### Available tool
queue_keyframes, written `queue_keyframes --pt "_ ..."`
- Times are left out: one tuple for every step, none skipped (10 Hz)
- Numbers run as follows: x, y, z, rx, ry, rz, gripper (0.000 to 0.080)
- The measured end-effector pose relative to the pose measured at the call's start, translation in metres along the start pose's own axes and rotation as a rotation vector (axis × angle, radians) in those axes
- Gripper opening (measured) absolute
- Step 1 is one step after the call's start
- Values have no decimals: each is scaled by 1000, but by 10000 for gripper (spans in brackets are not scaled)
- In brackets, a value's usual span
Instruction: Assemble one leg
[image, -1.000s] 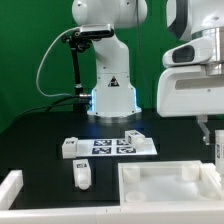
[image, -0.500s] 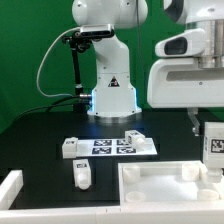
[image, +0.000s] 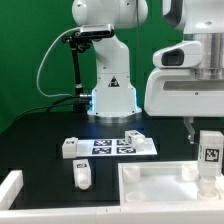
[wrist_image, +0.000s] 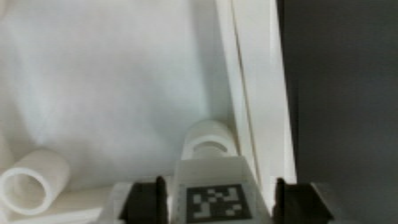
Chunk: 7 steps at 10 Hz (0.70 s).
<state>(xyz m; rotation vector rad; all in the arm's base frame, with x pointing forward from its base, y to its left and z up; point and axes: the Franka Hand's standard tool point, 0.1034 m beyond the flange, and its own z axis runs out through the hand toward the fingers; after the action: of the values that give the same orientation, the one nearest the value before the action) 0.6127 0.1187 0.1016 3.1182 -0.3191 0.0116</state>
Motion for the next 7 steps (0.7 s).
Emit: queue_keyframes --pt "1 0 0 0 1 1 290" --pt "2 1 0 -1 2 2 290" --pt "3 2 3 -3 0 3 290" --pt "2 2 6 -6 -3 3 290" --pt "2 2 6 -6 -2 4 290" --pt "2 3 8 -8 -4 4 290" --pt "1 3 9 -9 -6 4 290"
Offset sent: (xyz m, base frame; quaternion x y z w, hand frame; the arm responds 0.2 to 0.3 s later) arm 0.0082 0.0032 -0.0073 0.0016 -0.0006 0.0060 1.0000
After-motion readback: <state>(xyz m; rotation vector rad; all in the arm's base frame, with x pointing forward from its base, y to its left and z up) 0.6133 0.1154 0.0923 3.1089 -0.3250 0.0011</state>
